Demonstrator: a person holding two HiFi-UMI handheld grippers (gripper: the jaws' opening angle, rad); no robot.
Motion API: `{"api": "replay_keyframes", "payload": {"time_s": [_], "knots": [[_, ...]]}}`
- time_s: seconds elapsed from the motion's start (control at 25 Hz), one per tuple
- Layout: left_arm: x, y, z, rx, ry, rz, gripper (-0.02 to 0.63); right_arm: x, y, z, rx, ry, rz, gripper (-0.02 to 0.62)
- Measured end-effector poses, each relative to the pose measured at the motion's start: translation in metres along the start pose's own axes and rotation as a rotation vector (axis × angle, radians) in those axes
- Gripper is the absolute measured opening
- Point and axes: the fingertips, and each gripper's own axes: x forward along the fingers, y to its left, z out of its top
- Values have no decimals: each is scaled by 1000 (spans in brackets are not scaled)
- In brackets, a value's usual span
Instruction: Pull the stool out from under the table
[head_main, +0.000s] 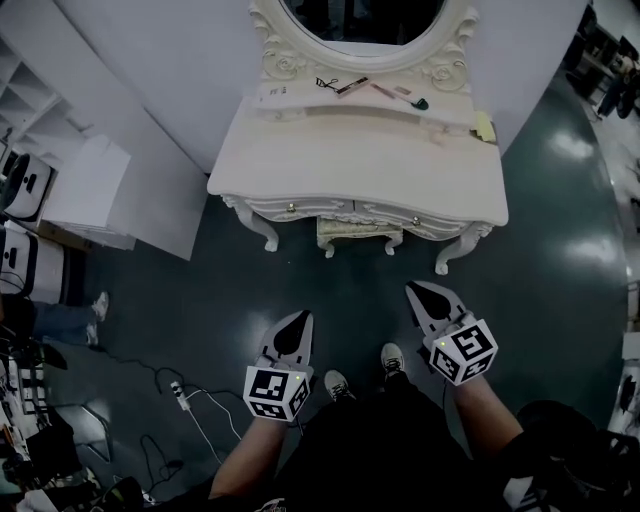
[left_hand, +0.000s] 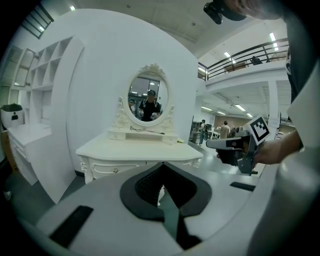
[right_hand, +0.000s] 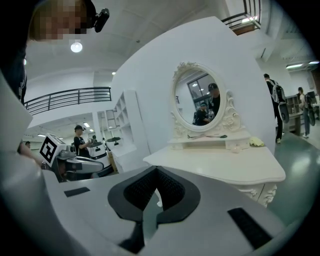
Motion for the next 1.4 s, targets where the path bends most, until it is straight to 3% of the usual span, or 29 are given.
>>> {"api": "replay_keyframes", "payload": {"time_s": [0.44, 0.72, 1.08, 1.4], "knots": [[-24, 30, -24, 31, 6, -100, 5, -6, 50, -19, 0, -34, -123, 26], [-26, 32, -40, 36, 27, -122, 5, -14, 57, -34, 2, -33, -164, 26], [21, 29, -45, 26, 23, -83, 5, -2, 14, -40, -8, -5, -154, 26], [86, 41, -64, 32, 37, -44, 5, 41, -43, -71, -11, 39, -153, 26]]}}
